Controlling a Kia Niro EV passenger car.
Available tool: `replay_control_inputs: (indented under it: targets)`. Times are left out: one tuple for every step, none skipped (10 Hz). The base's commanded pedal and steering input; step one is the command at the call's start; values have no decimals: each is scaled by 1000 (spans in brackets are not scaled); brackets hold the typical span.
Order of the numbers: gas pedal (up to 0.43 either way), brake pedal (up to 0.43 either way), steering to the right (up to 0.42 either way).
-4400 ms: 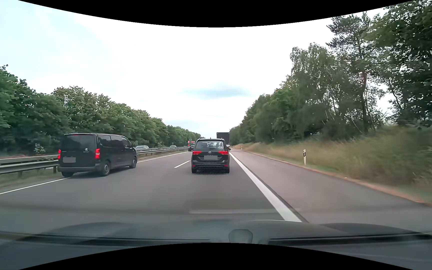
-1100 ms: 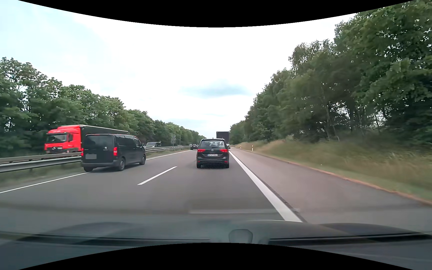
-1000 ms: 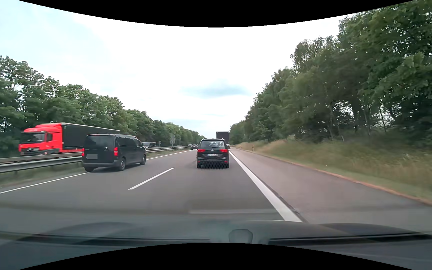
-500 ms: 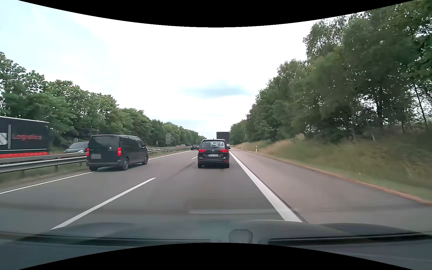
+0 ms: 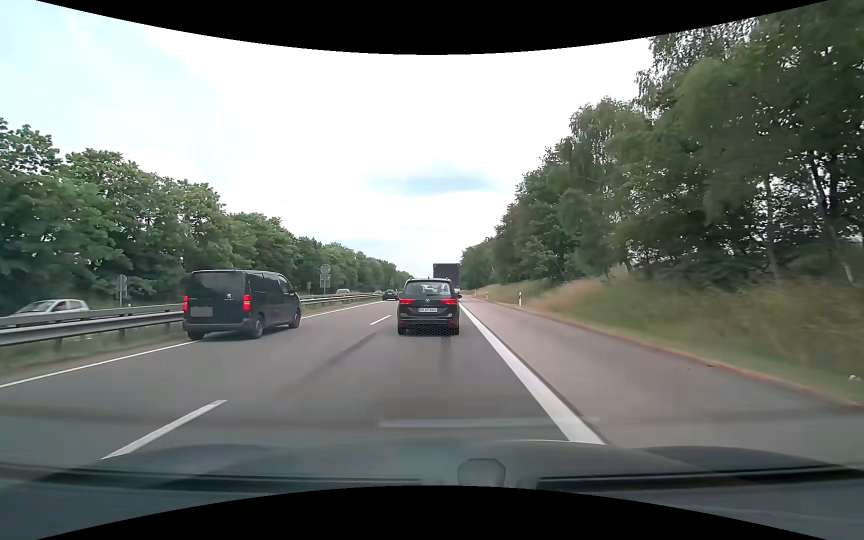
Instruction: Follow the waypoints while adhering to traffic rules and regulations
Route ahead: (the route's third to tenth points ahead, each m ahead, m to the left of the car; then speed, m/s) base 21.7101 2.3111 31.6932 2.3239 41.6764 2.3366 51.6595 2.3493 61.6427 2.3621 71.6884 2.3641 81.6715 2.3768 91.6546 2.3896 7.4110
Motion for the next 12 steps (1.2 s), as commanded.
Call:
replay_control_inputs:
  targets:
    - [130,0,-4]
    - [130,0,-6]
    - [130,0,-6]
    - [130,0,-6]
    - [130,0,-6]
    - [130,0,-6]
    - [130,0,-6]
    - [130,0,-5]
    - [130,0,-4]
    - [130,0,-4]
    - [130,0,-4]
    - [130,0,-4]
